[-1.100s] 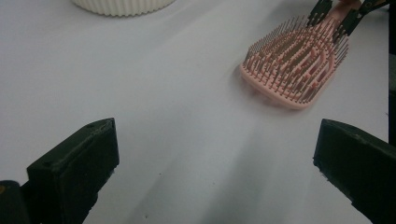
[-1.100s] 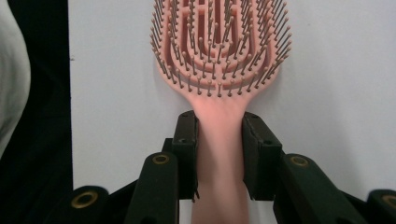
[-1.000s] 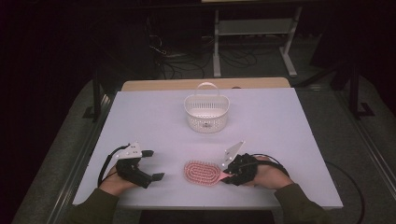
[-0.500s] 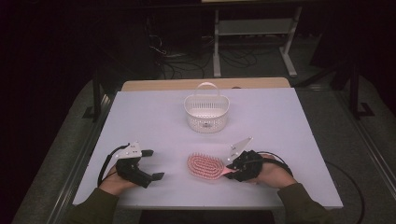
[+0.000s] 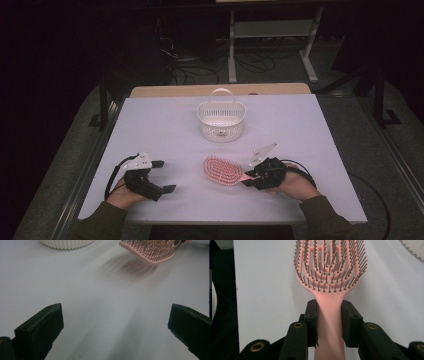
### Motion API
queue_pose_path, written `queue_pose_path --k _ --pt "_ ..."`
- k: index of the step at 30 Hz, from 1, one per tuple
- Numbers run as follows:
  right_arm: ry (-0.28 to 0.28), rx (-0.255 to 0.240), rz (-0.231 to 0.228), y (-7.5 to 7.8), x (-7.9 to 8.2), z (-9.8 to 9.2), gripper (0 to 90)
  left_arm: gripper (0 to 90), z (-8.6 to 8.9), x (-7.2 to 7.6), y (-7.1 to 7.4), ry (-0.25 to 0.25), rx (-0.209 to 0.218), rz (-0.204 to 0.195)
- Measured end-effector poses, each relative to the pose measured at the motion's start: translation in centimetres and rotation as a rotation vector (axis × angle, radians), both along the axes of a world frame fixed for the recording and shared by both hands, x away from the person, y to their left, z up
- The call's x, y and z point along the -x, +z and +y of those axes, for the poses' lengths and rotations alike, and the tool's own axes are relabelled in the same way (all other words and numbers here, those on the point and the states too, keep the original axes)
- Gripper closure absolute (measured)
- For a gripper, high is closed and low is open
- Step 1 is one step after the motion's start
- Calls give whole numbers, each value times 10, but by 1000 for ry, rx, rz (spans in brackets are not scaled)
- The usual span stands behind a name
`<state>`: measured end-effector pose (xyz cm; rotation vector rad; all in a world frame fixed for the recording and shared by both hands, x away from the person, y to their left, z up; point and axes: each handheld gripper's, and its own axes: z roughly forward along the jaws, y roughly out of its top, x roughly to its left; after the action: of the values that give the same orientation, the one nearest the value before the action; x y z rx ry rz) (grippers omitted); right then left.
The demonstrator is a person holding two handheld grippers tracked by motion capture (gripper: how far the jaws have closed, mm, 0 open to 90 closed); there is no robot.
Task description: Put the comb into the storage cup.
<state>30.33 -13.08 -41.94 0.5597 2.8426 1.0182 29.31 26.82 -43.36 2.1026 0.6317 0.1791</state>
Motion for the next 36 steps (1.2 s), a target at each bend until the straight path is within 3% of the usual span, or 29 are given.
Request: queue_pose_path --k 12,22,36 --pt "-55 -52 -18 5 -3 -9 687 1 -1 -1 1 2 7 4" --pt "-112 -124 -38 12 -5 -14 687 0 -2 -3 3 -2 14 5" --pt "-147 -211 -55 19 -13 -17 687 1 -6 -5 6 2 44 13"
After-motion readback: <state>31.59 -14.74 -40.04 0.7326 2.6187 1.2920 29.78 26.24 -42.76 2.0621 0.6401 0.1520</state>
